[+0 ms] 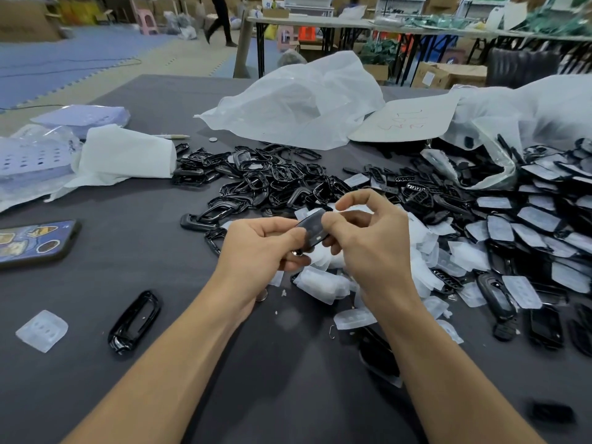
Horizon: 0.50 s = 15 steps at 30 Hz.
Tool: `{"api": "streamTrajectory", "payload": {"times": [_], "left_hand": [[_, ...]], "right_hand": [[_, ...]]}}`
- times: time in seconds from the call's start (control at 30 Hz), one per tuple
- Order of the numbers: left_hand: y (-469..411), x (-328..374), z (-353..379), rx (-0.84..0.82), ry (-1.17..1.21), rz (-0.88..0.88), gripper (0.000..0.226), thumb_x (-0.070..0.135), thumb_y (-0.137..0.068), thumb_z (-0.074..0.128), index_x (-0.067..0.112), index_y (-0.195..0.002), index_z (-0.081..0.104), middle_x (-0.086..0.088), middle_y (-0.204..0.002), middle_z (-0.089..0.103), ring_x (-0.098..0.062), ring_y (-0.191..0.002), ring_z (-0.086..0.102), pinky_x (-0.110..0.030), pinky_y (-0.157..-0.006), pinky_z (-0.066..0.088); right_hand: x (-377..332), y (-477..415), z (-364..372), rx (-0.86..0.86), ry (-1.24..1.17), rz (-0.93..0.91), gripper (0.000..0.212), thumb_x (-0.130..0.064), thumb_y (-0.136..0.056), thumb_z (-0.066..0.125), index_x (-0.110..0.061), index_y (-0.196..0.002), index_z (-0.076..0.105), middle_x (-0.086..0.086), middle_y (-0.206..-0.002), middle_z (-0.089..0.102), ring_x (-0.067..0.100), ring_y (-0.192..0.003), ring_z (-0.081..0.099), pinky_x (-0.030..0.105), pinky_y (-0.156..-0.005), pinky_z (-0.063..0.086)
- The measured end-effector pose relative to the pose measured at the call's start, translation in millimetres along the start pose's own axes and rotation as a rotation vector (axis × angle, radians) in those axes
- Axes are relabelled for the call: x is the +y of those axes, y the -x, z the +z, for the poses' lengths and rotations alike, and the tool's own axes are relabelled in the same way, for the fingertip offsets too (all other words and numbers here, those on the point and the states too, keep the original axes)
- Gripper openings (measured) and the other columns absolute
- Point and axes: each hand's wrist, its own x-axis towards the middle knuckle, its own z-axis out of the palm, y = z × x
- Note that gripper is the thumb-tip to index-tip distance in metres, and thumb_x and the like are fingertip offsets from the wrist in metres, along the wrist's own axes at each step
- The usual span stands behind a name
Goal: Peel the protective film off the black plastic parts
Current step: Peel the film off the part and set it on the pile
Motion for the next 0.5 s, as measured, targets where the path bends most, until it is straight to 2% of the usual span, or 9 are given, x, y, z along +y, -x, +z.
{"api": "streamTrajectory", "payload": {"times": [0.1, 0.23, 0.27, 0.37, 0.43, 0.5], "left_hand": [[2.1, -0.7, 4.3, 0.067, 0.064, -0.005, 0.010, 0.004, -0.094, 0.072, 0.000, -0.102, 0.076, -0.010, -0.076, 0.077, -0.019, -0.056, 0.071, -0.030, -0.057, 0.061], [7.1, -1.4, 11.0, 0.066, 0.107, 0.002, 0.006, 0.005, -0.096, 0.070, 0.004, -0.101, 0.074, -0.011, -0.081, 0.080, -0.022, -0.066, 0.077, -0.025, -0.058, 0.060], [7.2, -1.8, 11.5, 0.057, 0.080, 0.011, 0.007, 0.006, -0.096, 0.070, 0.007, -0.099, 0.076, -0.010, -0.082, 0.080, -0.023, -0.068, 0.078, -0.026, -0.059, 0.060], [3.0, -5.4, 7.2, 0.112, -0.113, 0.103, 0.011, 0.016, -0.090, 0.077, 0.025, -0.086, 0.081, -0.003, -0.079, 0.080, -0.023, -0.074, 0.078, -0.038, -0.072, 0.064], [0.5, -4.7, 2.7, 0.153, -0.178, 0.167, 0.012, 0.024, -0.082, 0.080, 0.033, -0.090, 0.081, 0.004, -0.080, 0.080, -0.016, -0.077, 0.078, -0.038, -0.079, 0.062], [-2.1, -3.9, -1.2, 0.115, -0.157, 0.173, 0.022, 0.027, -0.076, 0.078, 0.036, -0.096, 0.081, 0.004, -0.083, 0.081, -0.016, -0.081, 0.079, -0.038, -0.083, 0.061]], "right_hand": [[2.4, -2.2, 1.6, -0.063, -0.080, 0.090, 0.015, -0.021, -0.078, 0.077, -0.018, -0.089, 0.069, 0.003, -0.069, 0.073, 0.014, -0.058, 0.063, 0.030, -0.060, 0.051], [5.3, -0.6, 5.4, -0.153, 0.014, 0.080, 0.008, -0.021, -0.074, 0.073, -0.019, -0.081, 0.076, 0.002, -0.076, 0.077, 0.017, -0.070, 0.071, 0.039, -0.071, 0.059], [5.8, -0.9, 5.3, -0.150, 0.013, 0.079, 0.005, -0.017, -0.076, 0.073, -0.018, -0.080, 0.076, 0.002, -0.075, 0.076, 0.017, -0.068, 0.070, 0.038, -0.070, 0.059], [6.8, -4.2, 2.8, -0.139, 0.036, 0.071, 0.011, -0.006, -0.082, 0.073, -0.016, -0.079, 0.077, -0.001, -0.069, 0.073, 0.008, -0.057, 0.060, 0.024, -0.057, 0.048], [6.3, -4.4, 1.2, -0.171, 0.071, 0.084, 0.012, -0.008, -0.082, 0.073, -0.018, -0.079, 0.078, -0.001, -0.069, 0.074, 0.006, -0.056, 0.059, 0.022, -0.057, 0.046], [4.8, -2.1, 0.6, -0.243, 0.102, 0.092, 0.009, -0.013, -0.079, 0.071, -0.020, -0.078, 0.078, 0.000, -0.071, 0.076, 0.005, -0.057, 0.062, 0.021, -0.059, 0.047]]}}
